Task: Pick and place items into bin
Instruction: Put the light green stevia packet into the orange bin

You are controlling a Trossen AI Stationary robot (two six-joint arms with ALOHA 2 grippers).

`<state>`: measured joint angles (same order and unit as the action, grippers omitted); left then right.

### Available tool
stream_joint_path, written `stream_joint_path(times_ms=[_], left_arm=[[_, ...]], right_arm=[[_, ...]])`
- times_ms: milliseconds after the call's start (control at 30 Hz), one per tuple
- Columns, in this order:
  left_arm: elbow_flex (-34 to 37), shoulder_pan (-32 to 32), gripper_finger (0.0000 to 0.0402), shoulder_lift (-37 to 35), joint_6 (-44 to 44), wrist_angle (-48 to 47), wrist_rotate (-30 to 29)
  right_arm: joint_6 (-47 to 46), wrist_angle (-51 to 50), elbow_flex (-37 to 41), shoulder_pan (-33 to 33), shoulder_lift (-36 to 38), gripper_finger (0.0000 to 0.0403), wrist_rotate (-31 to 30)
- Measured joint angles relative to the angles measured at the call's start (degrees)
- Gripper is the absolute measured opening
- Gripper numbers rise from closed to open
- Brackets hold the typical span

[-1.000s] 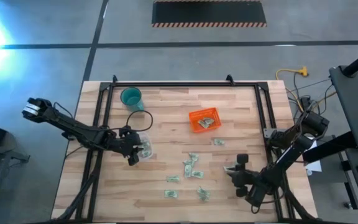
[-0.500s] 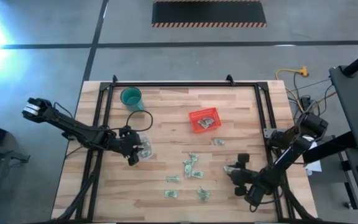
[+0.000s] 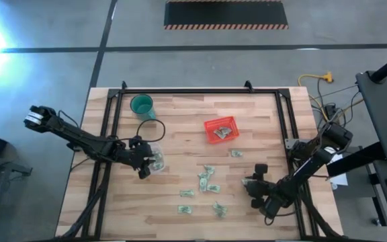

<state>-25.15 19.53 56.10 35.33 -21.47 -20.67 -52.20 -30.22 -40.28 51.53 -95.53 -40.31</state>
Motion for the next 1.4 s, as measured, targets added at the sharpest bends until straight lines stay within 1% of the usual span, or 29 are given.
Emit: stream_joint_path(times_ms=[267, 567, 800, 933, 1067, 1200, 1300, 1400], left_arm=[[-0.04, 0.02, 0.0099, 0.0, -0.02, 0.0, 0.0], [-0.04, 0.01, 0.0099, 0.0, -0.02, 0.0, -0.02], [-0.08, 0.01, 0.0099, 0.0, -0.02, 0.0, -0.04], [-0.04, 0.02, 0.0099, 0.0, -0.04, 0.0, -0.22], [-0.19, 0.0, 0.0099, 0.0, -0.02, 0.01, -0.37], [-0.19, 0.01, 0.0099, 0.0, -0.04, 0.0, -0.35], [-0.15, 0.0, 0.0099, 0.0, -0.11, 0.0, -0.35], [-0.1, 0.02, 0.0099, 0.0, -0.15, 0.0, -0.33]], right_arm=[[0.14, 0.88, 1.29, -0.04, 0.06, 0.0105, 0.11], [2.63, 0.79, 1.58, -0.07, 0.07, 0.0015, 0.49], [3.53, 0.84, 1.58, -0.07, 0.07, 0.0009, 0.23], [6.04, 0.84, 0.96, -0.07, 0.12, 0.0008, -0.51], [10.98, 0.89, -0.87, -0.07, 0.57, 0.0008, -3.93], [16.95, 0.9, -2.65, -0.43, 1.51, 0.0008, -9.4], [20.91, 0.88, -3.47, -1.45, 2.73, 0.0008, -13.6], [24.97, 0.9, -3.53, -3.46, 4.79, 0.0008, -15.65]])
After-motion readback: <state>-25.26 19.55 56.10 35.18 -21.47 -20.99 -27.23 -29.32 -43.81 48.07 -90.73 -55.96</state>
